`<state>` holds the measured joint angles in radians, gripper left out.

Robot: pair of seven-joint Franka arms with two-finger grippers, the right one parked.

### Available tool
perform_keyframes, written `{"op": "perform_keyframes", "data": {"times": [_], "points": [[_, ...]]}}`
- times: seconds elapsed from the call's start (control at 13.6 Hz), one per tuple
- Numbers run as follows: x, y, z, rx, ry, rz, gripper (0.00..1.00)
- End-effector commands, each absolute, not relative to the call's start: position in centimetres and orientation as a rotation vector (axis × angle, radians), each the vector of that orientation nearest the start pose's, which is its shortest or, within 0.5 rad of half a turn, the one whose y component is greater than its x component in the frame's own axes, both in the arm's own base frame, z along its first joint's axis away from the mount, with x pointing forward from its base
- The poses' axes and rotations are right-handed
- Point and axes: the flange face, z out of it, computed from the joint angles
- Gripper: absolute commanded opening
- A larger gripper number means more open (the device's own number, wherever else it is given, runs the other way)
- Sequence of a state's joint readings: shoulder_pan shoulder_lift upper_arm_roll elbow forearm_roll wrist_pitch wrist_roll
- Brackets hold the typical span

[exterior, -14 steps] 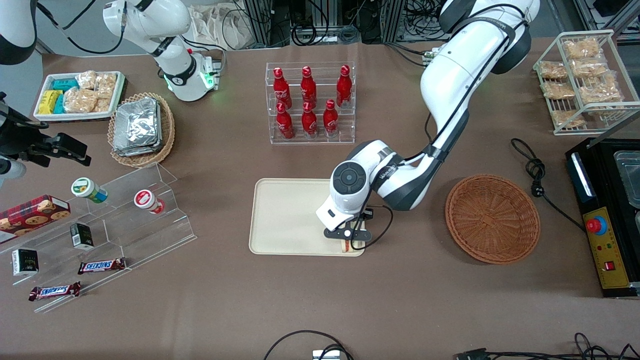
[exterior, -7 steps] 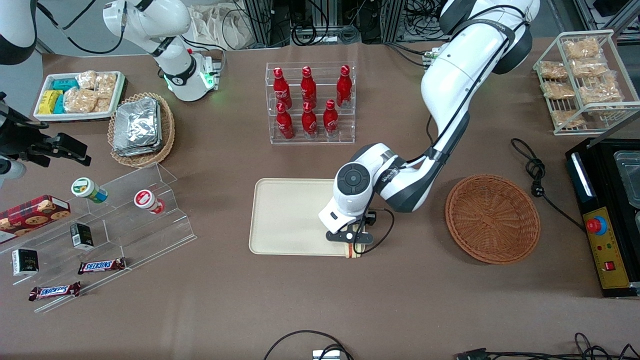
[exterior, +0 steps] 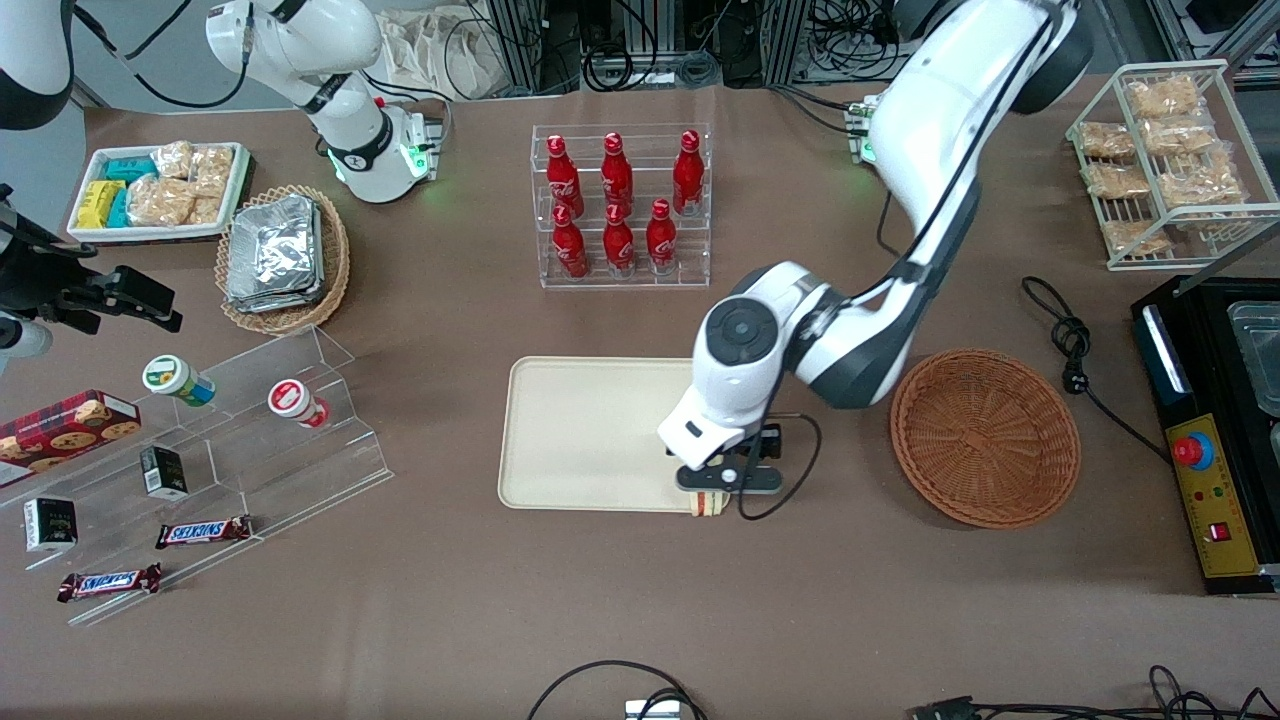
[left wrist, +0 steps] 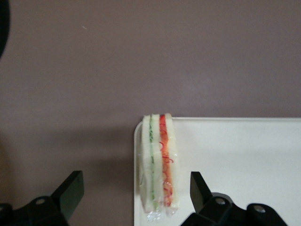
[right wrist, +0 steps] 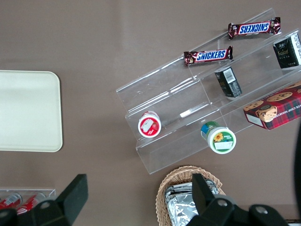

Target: Place sandwich from basket to tray

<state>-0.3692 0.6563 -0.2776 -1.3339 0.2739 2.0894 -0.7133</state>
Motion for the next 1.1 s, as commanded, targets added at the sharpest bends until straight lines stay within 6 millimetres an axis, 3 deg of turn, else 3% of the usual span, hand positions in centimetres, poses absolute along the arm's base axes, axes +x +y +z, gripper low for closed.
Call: {"op": "perform_keyframes", "data": {"times": [0.0,0.15,0.29,0.44,0.73,1.03], "points": [[61.8,-32.2,43.4,-3.148,-0.1,-0.26,1.0],[62.5,-24.1,47.9,-3.14,-0.148,-0.257,1.0],[62.0,-16.7,52.7,-3.151,-0.322,-0.22,1.0],[60.7,-11.2,56.3,-3.121,-0.451,-0.188,1.0],[56.3,-5.6,59.2,-3.156,-0.592,-0.048,1.0],[55.6,-4.7,60.7,-3.168,-0.462,-0.106,1.0]]}}
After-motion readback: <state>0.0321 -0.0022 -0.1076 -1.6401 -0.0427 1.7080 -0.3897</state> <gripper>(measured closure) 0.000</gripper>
